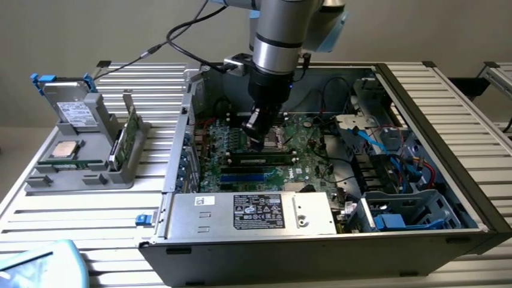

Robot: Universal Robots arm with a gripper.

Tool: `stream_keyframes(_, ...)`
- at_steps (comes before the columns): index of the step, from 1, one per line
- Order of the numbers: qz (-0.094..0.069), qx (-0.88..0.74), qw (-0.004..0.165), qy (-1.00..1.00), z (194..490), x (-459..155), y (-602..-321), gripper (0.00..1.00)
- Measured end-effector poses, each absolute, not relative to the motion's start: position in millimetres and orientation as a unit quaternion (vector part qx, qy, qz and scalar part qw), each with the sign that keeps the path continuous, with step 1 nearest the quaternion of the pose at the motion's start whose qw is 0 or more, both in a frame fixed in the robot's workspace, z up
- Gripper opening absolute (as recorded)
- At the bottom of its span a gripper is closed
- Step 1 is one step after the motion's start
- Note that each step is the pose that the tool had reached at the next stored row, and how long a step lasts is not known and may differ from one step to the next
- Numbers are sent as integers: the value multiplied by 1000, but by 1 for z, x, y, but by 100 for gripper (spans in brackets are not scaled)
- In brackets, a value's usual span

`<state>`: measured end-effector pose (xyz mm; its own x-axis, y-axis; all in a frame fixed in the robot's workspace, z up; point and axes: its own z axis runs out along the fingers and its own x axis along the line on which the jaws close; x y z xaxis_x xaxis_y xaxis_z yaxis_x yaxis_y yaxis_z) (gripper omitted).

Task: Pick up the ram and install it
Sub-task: 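Press down the ram until it locks into place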

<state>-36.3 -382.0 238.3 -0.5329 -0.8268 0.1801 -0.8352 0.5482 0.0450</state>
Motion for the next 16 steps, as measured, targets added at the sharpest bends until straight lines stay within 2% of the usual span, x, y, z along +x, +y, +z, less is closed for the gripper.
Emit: stream_keyframes(16,14,365,88,-927,237,-36,-382,10)
